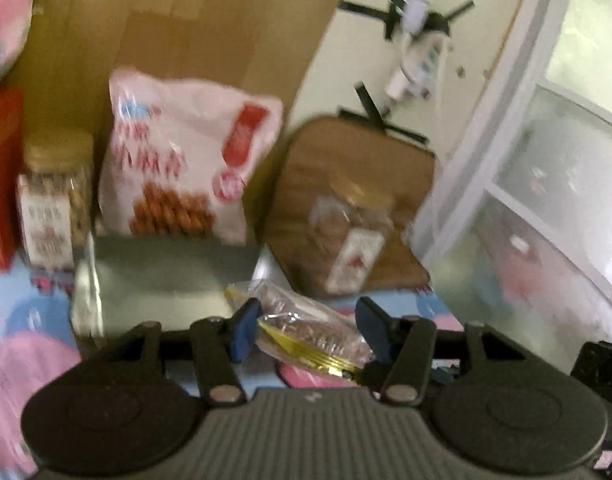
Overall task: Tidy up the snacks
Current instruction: 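Carry the white-bar bag with the left gripper into the dark box and release, then move the left gripper back to the pile and grasp the pink carton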
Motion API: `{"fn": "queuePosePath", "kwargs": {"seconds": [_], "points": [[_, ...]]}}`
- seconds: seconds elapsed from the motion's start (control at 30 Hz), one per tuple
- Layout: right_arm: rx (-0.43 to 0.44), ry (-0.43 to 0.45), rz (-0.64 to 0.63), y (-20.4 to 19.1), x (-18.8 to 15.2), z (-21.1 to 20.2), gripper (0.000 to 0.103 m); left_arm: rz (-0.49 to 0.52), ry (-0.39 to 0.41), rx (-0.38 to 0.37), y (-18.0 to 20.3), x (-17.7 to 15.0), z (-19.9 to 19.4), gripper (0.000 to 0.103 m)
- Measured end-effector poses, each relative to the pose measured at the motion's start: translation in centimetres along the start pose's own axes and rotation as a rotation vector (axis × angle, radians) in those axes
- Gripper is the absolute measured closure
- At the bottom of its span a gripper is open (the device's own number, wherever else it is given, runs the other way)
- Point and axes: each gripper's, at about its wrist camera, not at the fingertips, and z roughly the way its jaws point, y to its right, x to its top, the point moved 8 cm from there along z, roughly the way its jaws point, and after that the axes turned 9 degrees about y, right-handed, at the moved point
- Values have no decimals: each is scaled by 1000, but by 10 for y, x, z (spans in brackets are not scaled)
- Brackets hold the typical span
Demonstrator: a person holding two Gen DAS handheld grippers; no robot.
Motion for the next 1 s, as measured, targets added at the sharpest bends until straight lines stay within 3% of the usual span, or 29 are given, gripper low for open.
{"fn": "queuePosePath", "kwargs": {"seconds": [0.2,0.33,0.5,0.7,0.87,1.0], "points": [[-34,-25,-54,21,9,66,89,-29,-18,75,-40,7,58,52],[-145,-39,-90,41,-1,80,77,-22,-80,128,-55,-12,76,50],[-142,4,-2,50,-3,44,77,-35,-16,72,-57,-12,29,48],[-97,-118,82,41,-56,6,77,-46,22,92,-70,-33,-49,46],[-113,-181,53,28,-76,13,77,-71,-75,170,-92,-58,-59,43],[-165,-185,-49,32,-71,27,75,-216,-186,134,-107,-73,-40,43]]}}
